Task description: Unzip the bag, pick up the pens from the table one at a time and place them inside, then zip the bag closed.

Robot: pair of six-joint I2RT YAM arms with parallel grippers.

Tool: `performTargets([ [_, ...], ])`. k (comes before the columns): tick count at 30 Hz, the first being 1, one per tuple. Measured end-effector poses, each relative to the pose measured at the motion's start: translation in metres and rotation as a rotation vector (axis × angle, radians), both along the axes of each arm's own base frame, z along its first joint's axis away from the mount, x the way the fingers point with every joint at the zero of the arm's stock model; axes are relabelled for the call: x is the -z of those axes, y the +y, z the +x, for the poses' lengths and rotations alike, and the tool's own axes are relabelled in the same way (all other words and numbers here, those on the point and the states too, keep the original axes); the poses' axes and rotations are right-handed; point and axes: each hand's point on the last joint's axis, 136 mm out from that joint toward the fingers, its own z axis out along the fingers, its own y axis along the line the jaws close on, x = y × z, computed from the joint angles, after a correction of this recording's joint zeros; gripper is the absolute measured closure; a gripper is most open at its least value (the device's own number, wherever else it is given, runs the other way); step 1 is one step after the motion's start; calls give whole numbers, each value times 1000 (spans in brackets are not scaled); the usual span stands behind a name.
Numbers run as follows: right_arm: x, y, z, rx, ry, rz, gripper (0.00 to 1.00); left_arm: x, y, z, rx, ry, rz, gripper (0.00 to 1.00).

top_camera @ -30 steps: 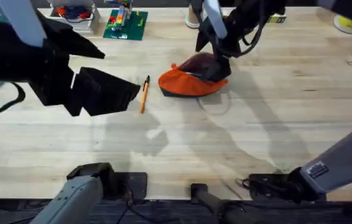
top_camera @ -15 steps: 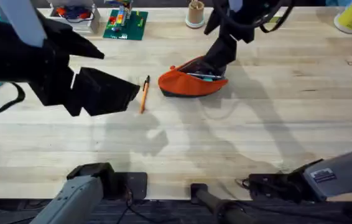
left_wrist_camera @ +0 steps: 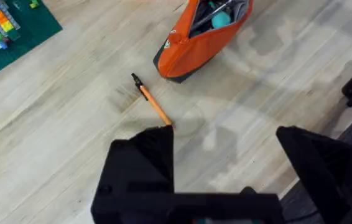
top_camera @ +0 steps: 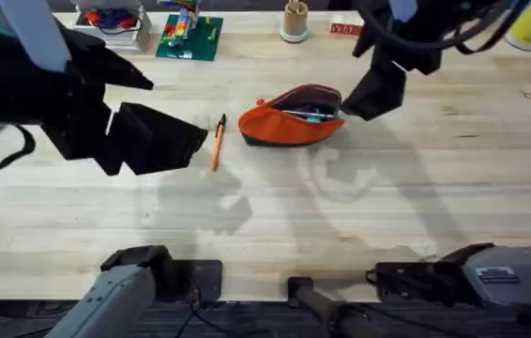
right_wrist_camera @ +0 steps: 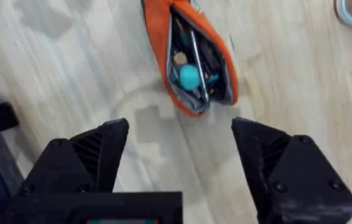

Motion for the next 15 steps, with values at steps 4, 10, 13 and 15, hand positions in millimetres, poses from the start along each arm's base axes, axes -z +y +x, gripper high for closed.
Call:
performTargets([
  [4,-5,-5,-7,16,-4,-10,4,1,1,0,-6,3,4,8],
  [10,-11,-13,-20,65,24,-15,4,2,3,0,-61,36,-14,7],
  [13,-9,-16,-22,115,53,-22,4,4,7,2,-101,61,-11,7],
  [15,-7,-21,-20,182,61,-42,4,7,9,4,-127,82,-9,7],
])
